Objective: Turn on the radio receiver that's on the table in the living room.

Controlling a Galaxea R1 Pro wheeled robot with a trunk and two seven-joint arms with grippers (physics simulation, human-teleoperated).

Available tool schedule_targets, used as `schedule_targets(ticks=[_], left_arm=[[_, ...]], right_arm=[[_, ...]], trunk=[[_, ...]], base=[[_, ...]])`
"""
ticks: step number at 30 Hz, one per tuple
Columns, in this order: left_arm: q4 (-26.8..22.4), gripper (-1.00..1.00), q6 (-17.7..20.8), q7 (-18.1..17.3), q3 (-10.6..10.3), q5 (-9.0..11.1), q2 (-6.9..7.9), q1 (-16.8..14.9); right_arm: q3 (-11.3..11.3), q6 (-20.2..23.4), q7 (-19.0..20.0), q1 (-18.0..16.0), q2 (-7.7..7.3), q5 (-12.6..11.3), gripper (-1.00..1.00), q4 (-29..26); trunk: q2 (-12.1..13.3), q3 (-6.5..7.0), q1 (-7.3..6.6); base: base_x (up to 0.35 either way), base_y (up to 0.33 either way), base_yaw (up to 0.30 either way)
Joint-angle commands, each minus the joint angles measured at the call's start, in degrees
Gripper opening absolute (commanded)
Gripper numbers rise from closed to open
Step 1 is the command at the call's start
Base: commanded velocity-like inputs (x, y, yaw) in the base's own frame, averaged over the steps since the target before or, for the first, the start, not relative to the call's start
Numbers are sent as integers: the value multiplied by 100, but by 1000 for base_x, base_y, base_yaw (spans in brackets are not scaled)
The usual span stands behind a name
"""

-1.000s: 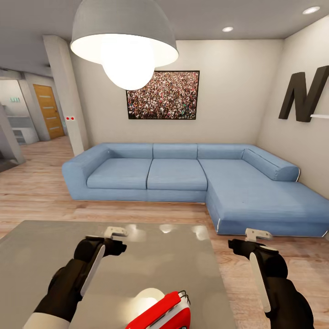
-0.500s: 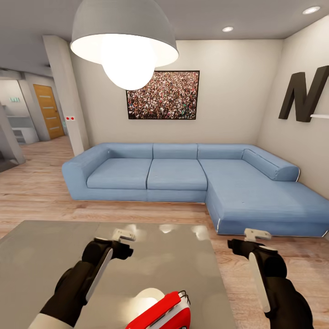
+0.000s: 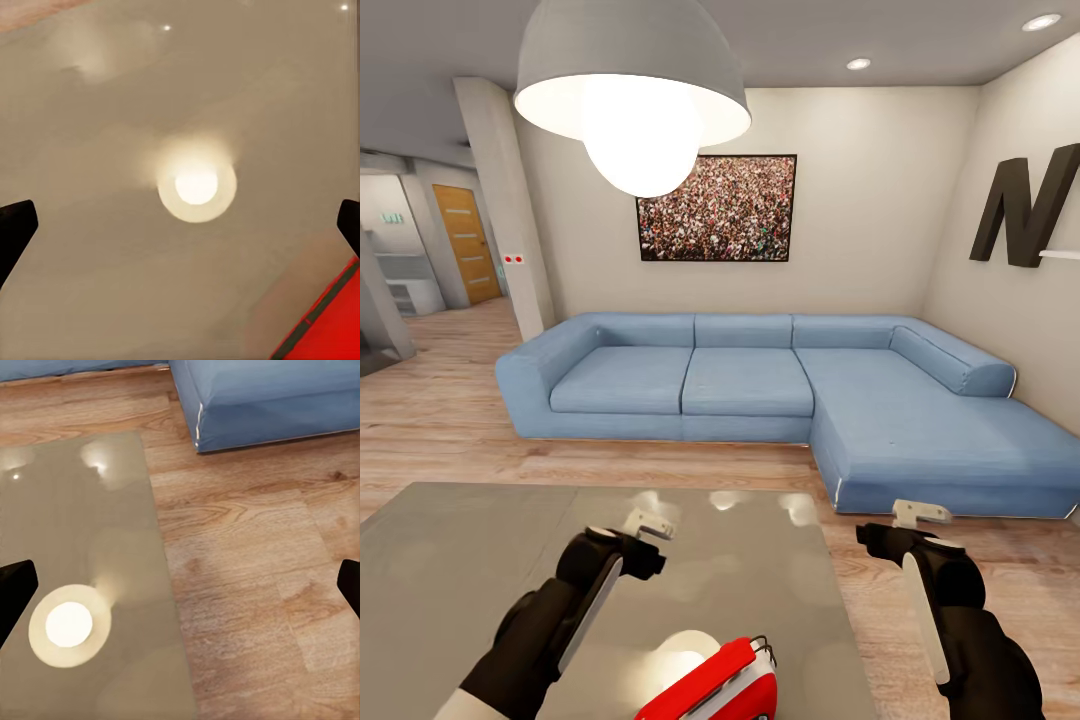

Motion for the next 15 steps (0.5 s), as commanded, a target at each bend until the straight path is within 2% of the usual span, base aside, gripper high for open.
schedule_targets(ticks=[1,15], left_arm=[[0,100,0,0,-43,0,0,0],[43,100,0,0,-554,5,2,28]], right_arm=[[0,0,0,0,0,0,100,2],[0,-5,0,0,0,-4,100,9]], trunk=[[0,0,0],[0,0,0]], base=[[0,0,0],[0,0,0]])
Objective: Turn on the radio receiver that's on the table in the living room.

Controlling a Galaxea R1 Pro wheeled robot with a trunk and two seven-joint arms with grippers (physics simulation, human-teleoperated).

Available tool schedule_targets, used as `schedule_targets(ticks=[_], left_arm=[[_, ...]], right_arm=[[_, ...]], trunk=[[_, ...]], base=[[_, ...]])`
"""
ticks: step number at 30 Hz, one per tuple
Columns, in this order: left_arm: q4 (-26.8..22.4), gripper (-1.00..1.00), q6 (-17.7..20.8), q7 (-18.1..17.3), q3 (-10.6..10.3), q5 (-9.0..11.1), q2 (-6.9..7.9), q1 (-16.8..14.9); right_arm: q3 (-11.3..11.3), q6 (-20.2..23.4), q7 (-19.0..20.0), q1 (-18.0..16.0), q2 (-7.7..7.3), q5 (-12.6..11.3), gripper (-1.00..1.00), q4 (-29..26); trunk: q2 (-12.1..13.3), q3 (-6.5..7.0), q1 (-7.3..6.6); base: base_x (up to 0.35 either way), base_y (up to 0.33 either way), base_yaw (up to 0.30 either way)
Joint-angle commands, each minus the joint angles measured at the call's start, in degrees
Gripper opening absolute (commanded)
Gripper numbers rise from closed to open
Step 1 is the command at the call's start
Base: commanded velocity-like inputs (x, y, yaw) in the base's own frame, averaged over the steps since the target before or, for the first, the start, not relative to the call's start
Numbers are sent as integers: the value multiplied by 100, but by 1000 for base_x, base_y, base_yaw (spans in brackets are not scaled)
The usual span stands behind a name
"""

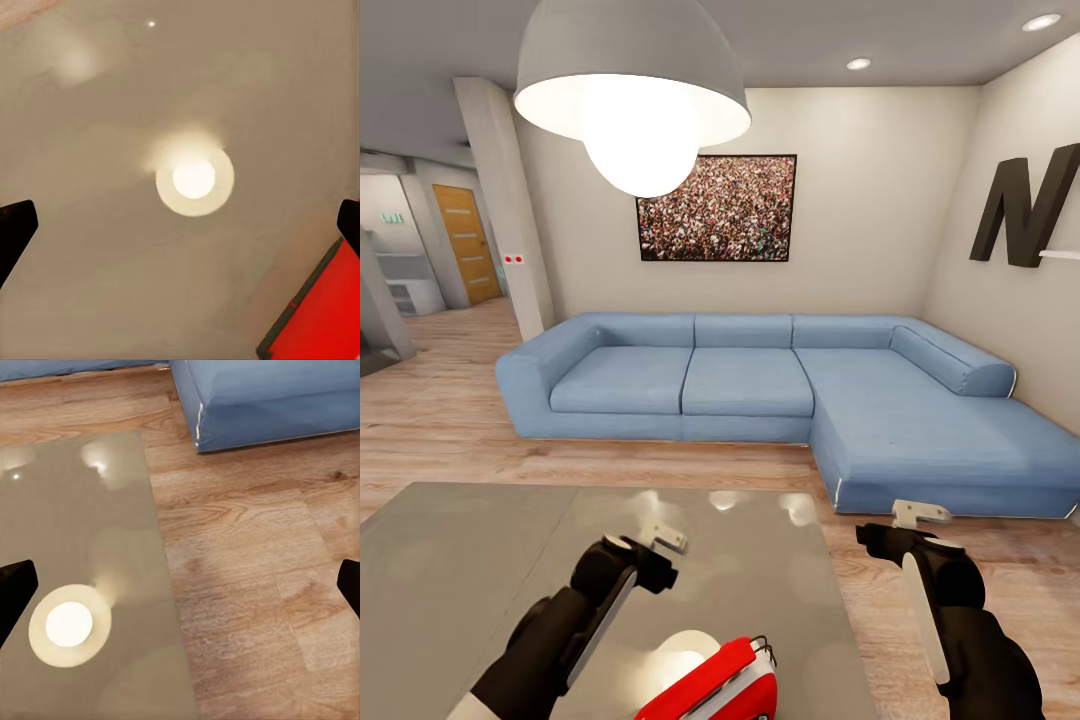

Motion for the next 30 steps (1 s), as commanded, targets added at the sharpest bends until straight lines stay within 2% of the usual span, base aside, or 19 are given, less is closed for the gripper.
schedule_targets(ticks=[1,5,13,30], left_arm=[[3,100,0,0,-25,-1,3,3],[9,100,0,0,-79,-1,5,93],[85,100,0,0,-339,-1,7,211],[102,100,-8,0,-376,-9,64,403]], right_arm=[[0,-1,0,0,0,2,100,0],[0,-3,0,0,0,1,100,1],[0,-3,0,0,0,4,100,8],[0,-3,0,0,0,5,100,22]], trunk=[[0,0,0],[0,0,0],[0,0,0],[0,0,0]], base=[[0,0,0],[0,0,0],[0,0,0],[0,0,0]])
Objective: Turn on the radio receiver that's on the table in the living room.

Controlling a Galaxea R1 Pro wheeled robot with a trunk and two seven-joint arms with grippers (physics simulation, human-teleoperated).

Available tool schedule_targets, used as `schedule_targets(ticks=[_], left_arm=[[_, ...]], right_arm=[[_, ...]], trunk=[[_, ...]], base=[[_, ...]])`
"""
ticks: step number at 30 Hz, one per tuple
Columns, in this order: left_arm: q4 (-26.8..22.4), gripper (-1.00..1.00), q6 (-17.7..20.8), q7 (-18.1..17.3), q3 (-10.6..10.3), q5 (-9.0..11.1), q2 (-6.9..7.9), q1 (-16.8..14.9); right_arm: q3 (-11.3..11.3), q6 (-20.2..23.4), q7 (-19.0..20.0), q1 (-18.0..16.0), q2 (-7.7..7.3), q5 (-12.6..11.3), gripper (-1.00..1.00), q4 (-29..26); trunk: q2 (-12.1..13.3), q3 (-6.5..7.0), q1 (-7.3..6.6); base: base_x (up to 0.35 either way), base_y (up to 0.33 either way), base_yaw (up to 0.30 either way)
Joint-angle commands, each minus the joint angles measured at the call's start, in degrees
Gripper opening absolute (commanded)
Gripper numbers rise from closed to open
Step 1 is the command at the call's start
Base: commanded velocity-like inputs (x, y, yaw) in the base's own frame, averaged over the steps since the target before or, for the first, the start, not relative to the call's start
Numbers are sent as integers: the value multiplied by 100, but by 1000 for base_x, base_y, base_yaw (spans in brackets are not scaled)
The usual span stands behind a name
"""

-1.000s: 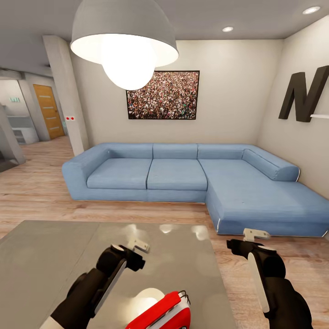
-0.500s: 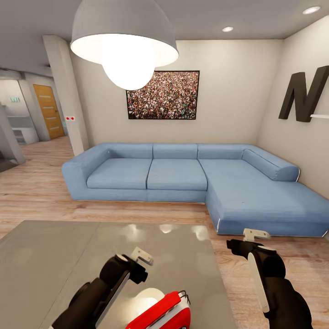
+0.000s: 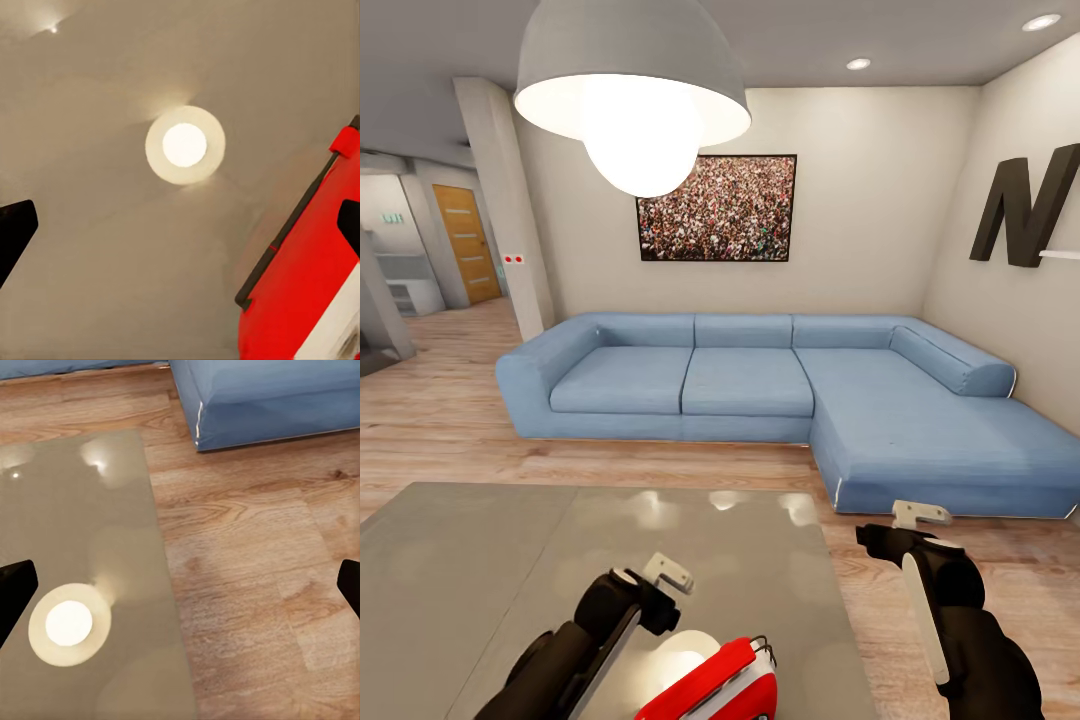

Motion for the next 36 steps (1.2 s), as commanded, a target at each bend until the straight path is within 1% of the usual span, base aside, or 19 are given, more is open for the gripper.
schedule_targets(ticks=[1,5,9,18,21,22,27,28,30,33,36], left_arm=[[-2,100,0,0,0,-1,2,20],[-7,100,-5,0,-1,-2,4,104],[-7,100,-8,0,-61,-2,8,131],[-5,100,-9,0,-320,-2,40,153],[-6,100,-12,0,-374,-2,44,191],[-5,100,-16,0,-424,-2,44,232],[-5,100,-18,0,-475,-2,41,252],[-6,100,-18,0,-587,-2,40,254],[-12,100,-18,0,-685,-2,40,255],[-16,100,-18,0,-763,-2,39,256],[-9,100,-18,0,-795,-2,39,256]], right_arm=[[0,0,0,0,0,0,100,2],[0,0,0,0,0,0,100,4],[0,-5,0,0,0,0,100,5],[0,-9,7,0,0,0,100,16],[0,-9,6,0,0,0,100,18],[0,-9,8,0,0,0,100,21],[0,-9,9,0,0,0,100,22],[0,-9,9,0,0,0,100,22],[0,-9,9,0,0,0,100,22],[0,-11,9,0,0,0,100,22],[0,-12,9,0,0,0,100,22]], trunk=[[0,0,0],[0,0,0],[0,0,0],[0,0,0],[0,0,0],[0,0,0],[0,0,0],[0,0,0],[0,0,0],[0,0,0],[0,0,0]], base=[[0,0,0],[0,0,0],[0,0,0],[0,0,0],[0,0,0],[0,0,0],[0,0,0],[0,0,0],[0,0,0],[0,0,0],[0,0,0]])
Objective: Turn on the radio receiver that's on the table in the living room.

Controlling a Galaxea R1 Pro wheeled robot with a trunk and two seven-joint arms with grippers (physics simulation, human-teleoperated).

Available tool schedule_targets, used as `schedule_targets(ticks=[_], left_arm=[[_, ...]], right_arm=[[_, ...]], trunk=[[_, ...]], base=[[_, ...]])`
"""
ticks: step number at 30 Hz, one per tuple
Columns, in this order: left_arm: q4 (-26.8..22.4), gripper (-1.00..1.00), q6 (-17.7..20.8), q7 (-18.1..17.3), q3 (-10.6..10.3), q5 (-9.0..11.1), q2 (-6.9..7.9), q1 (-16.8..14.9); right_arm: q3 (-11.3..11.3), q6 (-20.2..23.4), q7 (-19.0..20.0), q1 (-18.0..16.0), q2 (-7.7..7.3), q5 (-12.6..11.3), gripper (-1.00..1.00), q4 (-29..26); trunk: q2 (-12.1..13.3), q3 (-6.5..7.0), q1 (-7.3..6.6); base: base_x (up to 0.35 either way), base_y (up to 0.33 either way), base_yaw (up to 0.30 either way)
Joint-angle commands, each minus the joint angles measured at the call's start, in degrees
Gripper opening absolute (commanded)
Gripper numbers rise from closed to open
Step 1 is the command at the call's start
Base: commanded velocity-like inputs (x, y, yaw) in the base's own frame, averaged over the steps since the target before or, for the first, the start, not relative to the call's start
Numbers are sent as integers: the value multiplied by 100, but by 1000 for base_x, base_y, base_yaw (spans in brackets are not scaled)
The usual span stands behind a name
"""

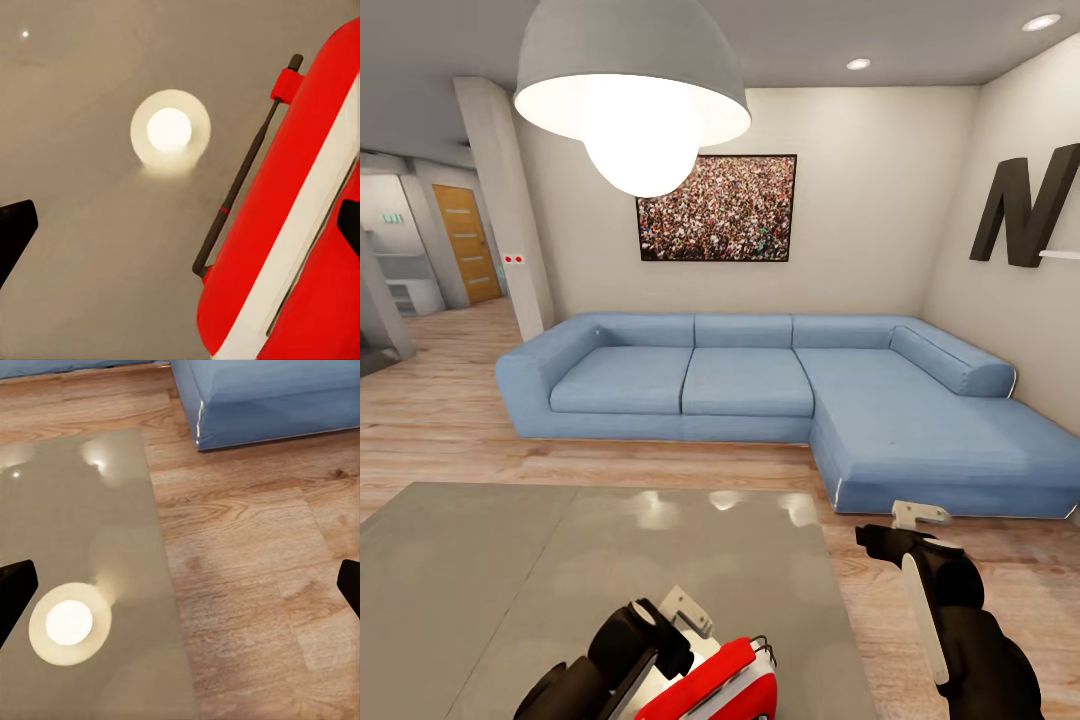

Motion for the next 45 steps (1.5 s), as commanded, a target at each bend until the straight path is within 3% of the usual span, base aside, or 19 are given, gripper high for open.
schedule_targets(ticks=[1,6,10,17,22,31,34,45], left_arm=[[0,100,0,0,-2,0,0,0],[3,100,0,0,-15,0,-2,0],[10,100,0,0,-198,0,-8,0],[20,100,4,0,-233,0,-9,5],[77,100,2,0,-443,0,-9,9],[109,100,3,0,-494,0,-11,9],[182,100,1,0,-634,0,-16,9],[226,100,0,0,-685,0,-26,9]], right_arm=[[0,-1,0,0,0,0,100,0],[0,-4,0,0,0,0,100,0],[0,-5,0,0,0,0,100,0],[0,-5,0,0,0,0,100,0],[0,-5,0,0,0,0,100,3],[0,-5,0,0,0,0,100,3],[0,-5,0,0,0,0,100,5],[0,-5,1,0,0,3,100,9]], trunk=[[0,0,0],[0,0,0],[0,0,0],[0,0,0],[0,0,0],[0,0,0],[0,0,0],[0,0,0]], base=[[0,0,0],[0,0,0],[0,0,0],[0,0,0],[0,0,0],[0,0,0],[0,0,0],[0,0,0]])
